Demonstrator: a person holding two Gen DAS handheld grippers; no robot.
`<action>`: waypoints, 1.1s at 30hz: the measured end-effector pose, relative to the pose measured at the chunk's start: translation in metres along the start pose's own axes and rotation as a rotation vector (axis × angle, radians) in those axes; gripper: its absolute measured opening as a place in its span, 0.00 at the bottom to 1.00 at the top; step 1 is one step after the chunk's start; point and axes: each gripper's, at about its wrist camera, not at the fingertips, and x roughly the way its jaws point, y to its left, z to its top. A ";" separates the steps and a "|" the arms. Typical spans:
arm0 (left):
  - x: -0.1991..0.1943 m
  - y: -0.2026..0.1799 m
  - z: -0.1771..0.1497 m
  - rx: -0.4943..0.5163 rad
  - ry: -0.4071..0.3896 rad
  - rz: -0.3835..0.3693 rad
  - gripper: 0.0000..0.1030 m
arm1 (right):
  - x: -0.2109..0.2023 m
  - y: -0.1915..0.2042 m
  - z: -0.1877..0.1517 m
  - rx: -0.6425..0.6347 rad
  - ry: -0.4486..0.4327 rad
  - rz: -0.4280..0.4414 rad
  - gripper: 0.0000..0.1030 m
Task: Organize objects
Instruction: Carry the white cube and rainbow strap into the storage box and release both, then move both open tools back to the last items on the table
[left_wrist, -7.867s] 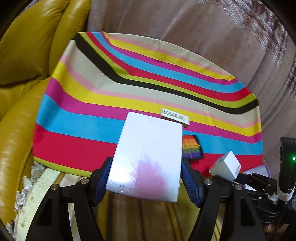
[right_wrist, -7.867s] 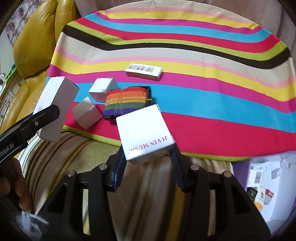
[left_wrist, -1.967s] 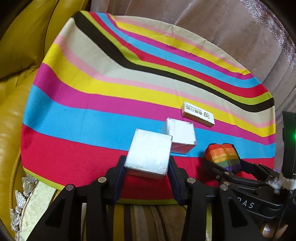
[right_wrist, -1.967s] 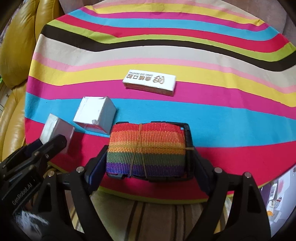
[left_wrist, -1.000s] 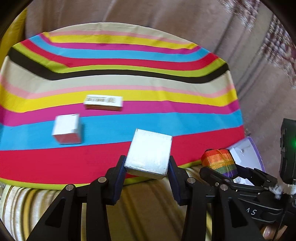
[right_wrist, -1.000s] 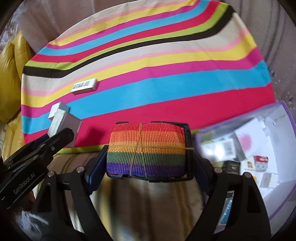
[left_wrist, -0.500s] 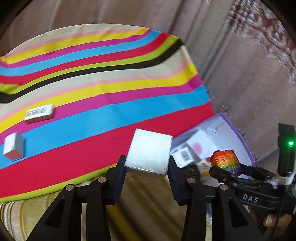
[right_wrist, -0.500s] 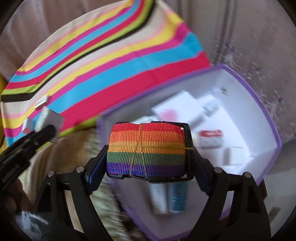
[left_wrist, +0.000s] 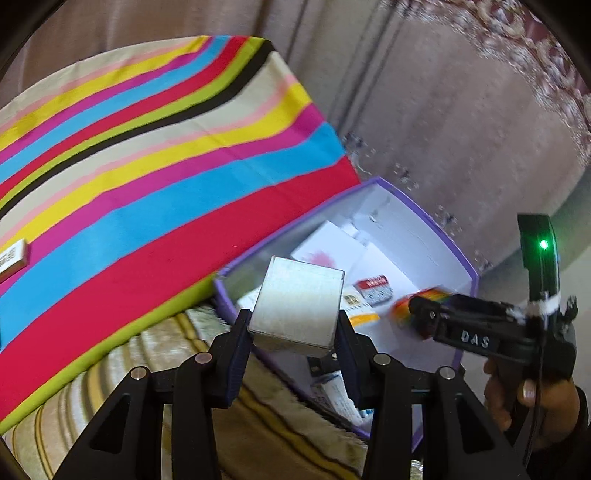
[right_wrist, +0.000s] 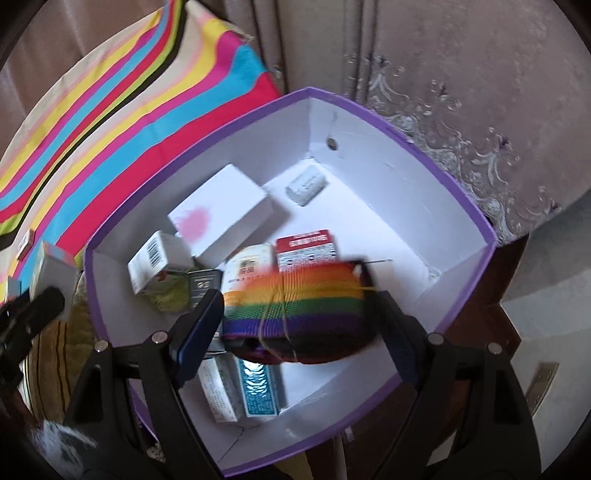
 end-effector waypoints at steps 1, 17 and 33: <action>0.002 -0.002 -0.001 0.008 0.010 -0.009 0.48 | -0.001 -0.002 0.001 0.007 -0.003 -0.006 0.82; -0.010 0.029 -0.006 -0.112 -0.024 -0.006 0.63 | -0.012 0.032 0.001 -0.031 -0.022 0.049 0.83; -0.048 0.101 -0.029 -0.341 -0.105 0.065 0.63 | -0.030 0.121 -0.020 -0.210 -0.022 0.155 0.83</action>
